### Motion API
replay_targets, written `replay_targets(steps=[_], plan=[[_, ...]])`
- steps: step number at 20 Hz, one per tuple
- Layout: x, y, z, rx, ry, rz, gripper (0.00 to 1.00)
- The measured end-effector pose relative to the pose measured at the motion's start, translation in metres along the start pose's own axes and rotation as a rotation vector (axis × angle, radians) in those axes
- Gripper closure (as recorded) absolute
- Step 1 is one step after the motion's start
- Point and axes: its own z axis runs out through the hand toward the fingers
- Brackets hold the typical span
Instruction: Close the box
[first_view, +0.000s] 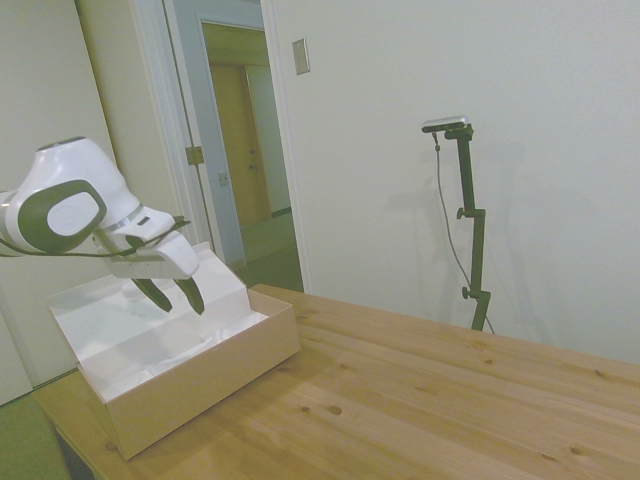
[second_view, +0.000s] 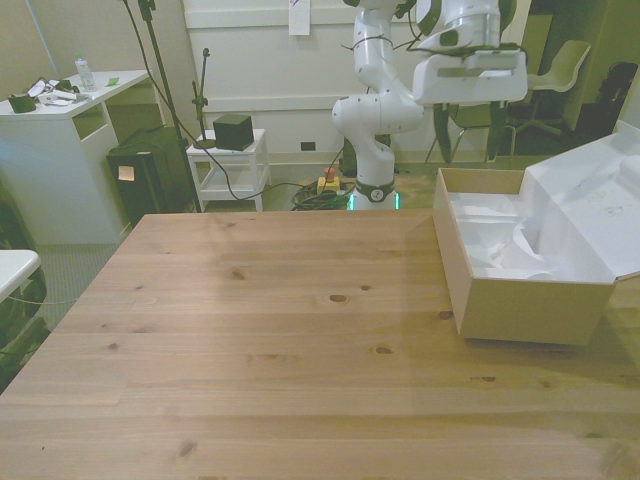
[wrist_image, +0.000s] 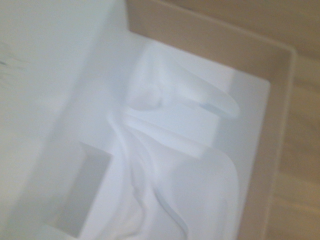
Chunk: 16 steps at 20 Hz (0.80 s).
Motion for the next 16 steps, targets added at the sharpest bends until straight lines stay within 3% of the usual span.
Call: replay_targets(steps=[6, 10, 16], plan=[[-0.024, -0.054, -0.058, 0.072, 0.078, -0.18, 0.0], [-0.03, -0.074, -0.065, 0.059, 0.112, -0.285, 0.0], [-0.039, -0.131, -0.071, 0.045, 0.115, -0.412, 0.0]])
